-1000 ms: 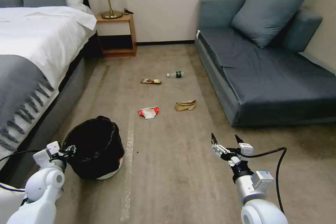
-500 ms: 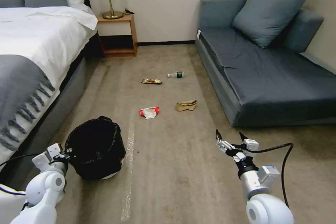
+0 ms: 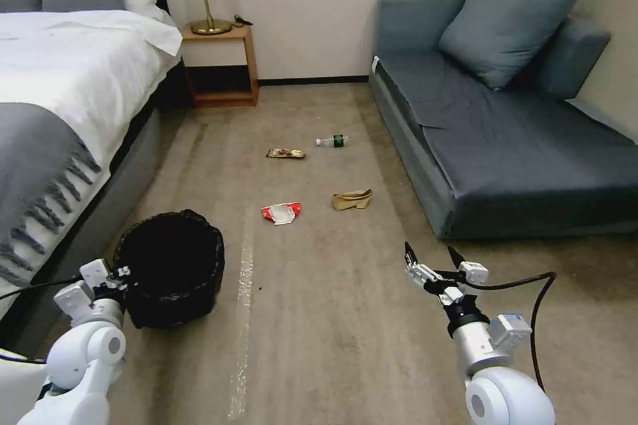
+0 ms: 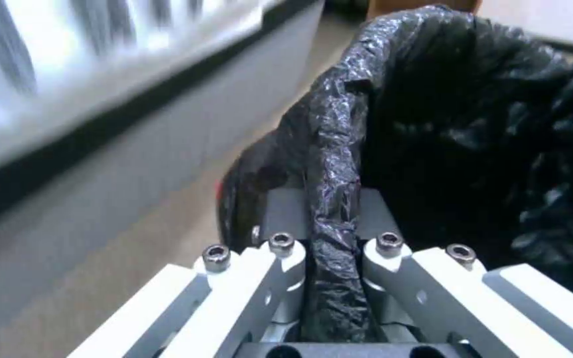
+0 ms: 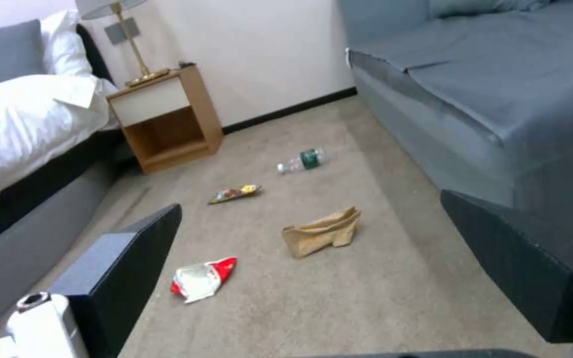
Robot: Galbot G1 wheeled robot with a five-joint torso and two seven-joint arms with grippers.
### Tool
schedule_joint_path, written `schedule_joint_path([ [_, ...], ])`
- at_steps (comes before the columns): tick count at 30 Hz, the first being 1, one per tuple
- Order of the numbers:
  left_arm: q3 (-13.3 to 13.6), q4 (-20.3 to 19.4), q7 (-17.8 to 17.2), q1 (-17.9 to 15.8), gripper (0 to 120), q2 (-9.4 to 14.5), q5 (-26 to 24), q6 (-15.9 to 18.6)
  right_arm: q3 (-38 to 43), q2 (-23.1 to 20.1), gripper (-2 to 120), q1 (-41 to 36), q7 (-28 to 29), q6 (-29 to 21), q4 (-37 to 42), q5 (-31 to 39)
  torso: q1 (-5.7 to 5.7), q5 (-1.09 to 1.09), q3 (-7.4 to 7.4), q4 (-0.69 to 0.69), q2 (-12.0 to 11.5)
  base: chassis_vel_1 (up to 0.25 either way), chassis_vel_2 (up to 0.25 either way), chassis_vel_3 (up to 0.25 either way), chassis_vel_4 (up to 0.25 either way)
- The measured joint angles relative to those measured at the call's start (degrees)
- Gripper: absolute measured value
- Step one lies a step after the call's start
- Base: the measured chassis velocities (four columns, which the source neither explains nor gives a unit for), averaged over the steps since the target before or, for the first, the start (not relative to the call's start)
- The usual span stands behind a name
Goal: Pick up the trash bin, then pick up the garbage on the floor and place it into the trash bin.
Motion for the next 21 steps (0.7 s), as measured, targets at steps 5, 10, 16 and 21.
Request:
schedule_joint_path([
  [5, -0.17, -3.34, 0.70, 1.85, 6, -0.85, 8.99, -2.52, -0.28, 0.23, 100, -0.06, -0.40, 0.53, -0.36, -0.30, 0.00, -0.01, 0.00, 0.02, 0.00, 0.000, 0.000, 0.000, 0.000],
  [10, -0.22, -4.20, 1.05, 2.84, 6, -1.40, 18.58, -4.83, -0.46, 0.45, 100, -0.05, -0.62, 0.73, -0.63, -1.29, 0.00, -0.01, 0.00, 0.02, 0.00, 0.000, 0.000, 0.000, 0.000],
  [16, -0.26, -3.28, 1.08, 3.85, 6, -1.78, 23.53, -7.00, -0.56, 0.60, 100, -0.08, -0.63, 0.87, -0.77, -1.85, 0.00, -0.01, 0.00, 0.02, 0.00, 0.000, 0.000, 0.000, 0.000],
  [21, -0.29, -2.62, 0.94, 4.57, 6, -2.00, 23.66, -7.77, -0.46, 0.62, 100, -0.10, -0.63, 1.47, -1.01, -2.10, 0.00, -0.02, 0.00, 0.02, 0.00, 0.000, 0.000, 0.000, 0.000],
])
